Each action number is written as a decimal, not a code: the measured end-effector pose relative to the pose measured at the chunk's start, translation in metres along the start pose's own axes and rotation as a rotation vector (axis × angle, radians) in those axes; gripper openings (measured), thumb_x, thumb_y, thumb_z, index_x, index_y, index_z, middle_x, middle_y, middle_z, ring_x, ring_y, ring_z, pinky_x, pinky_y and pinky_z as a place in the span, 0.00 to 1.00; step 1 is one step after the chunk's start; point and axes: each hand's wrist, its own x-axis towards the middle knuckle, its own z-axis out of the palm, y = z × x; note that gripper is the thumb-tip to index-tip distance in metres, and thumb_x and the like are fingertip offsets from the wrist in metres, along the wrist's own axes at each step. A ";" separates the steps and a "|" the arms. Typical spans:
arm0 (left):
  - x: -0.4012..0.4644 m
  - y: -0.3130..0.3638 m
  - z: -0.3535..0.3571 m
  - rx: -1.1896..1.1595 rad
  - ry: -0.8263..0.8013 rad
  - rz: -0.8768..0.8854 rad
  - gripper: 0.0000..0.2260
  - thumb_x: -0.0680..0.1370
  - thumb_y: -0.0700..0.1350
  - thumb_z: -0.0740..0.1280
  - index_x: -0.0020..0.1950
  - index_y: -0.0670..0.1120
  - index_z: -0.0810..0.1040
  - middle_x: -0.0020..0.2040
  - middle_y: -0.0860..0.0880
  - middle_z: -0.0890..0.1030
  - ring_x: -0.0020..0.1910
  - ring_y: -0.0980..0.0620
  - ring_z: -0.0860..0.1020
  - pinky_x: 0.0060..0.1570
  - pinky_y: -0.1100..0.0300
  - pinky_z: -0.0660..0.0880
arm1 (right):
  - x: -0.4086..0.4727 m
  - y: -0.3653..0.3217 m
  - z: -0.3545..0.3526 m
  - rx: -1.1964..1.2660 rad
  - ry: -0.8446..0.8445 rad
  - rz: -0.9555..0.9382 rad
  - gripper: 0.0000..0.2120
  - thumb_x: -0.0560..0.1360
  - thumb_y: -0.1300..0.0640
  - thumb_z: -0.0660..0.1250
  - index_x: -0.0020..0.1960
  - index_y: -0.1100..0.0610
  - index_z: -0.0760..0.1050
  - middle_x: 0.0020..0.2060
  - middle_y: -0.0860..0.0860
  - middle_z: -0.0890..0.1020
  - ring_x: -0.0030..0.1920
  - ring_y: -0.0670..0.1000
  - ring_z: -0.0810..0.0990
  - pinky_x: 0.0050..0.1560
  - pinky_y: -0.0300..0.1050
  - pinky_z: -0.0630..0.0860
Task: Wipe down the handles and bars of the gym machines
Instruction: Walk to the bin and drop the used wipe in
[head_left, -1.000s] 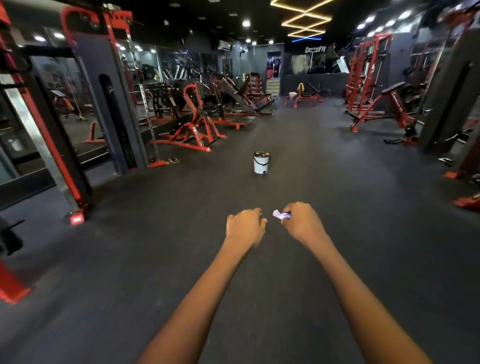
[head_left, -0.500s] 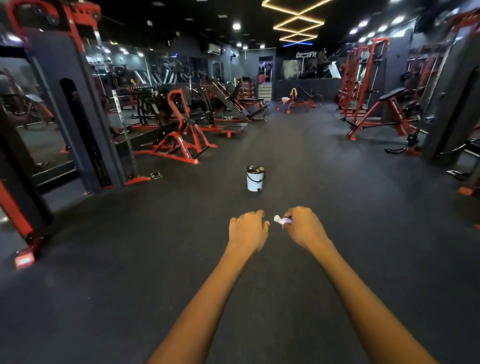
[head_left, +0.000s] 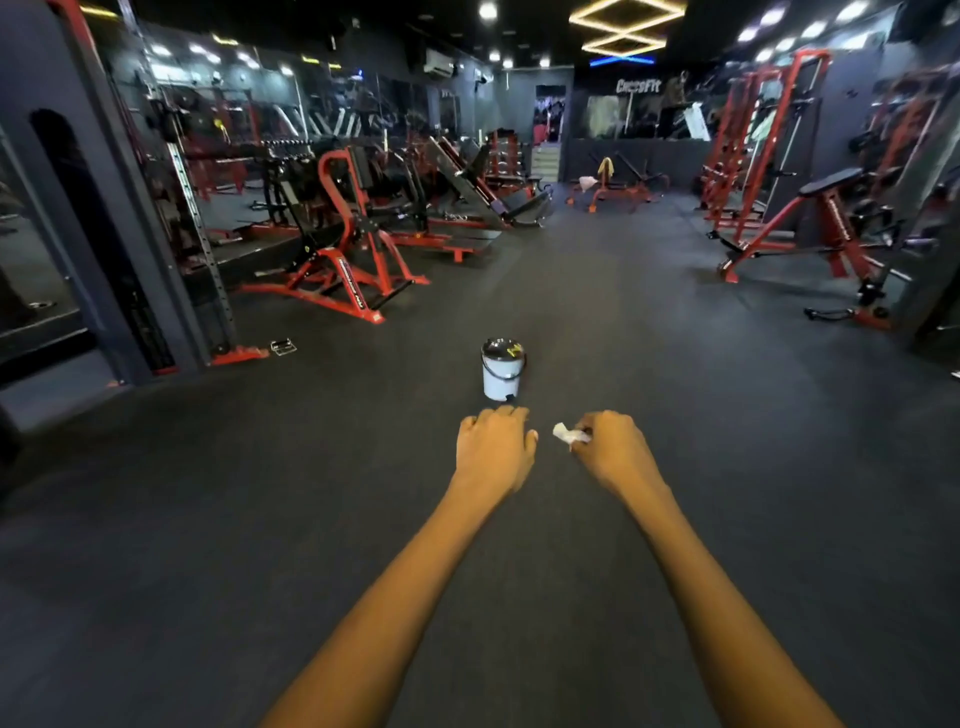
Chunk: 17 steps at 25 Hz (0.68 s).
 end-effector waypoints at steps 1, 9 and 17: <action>0.037 0.003 0.009 0.011 0.018 -0.003 0.16 0.82 0.50 0.58 0.68 0.48 0.72 0.65 0.49 0.76 0.64 0.47 0.73 0.61 0.53 0.66 | 0.038 0.005 0.001 -0.020 -0.002 -0.021 0.10 0.74 0.58 0.63 0.52 0.54 0.81 0.49 0.57 0.82 0.50 0.59 0.79 0.44 0.44 0.71; 0.302 -0.007 0.101 0.008 -0.015 -0.089 0.17 0.82 0.49 0.57 0.69 0.47 0.72 0.65 0.50 0.76 0.63 0.48 0.73 0.62 0.53 0.67 | 0.318 0.063 0.034 -0.095 0.017 -0.143 0.11 0.76 0.58 0.63 0.55 0.54 0.79 0.51 0.55 0.81 0.53 0.58 0.78 0.50 0.46 0.71; 0.602 -0.016 0.180 -0.034 -0.042 -0.140 0.17 0.82 0.49 0.57 0.70 0.47 0.71 0.66 0.49 0.75 0.63 0.47 0.74 0.61 0.54 0.68 | 0.610 0.120 0.068 -0.178 -0.048 -0.200 0.12 0.77 0.56 0.61 0.58 0.54 0.78 0.54 0.54 0.78 0.54 0.57 0.77 0.51 0.47 0.71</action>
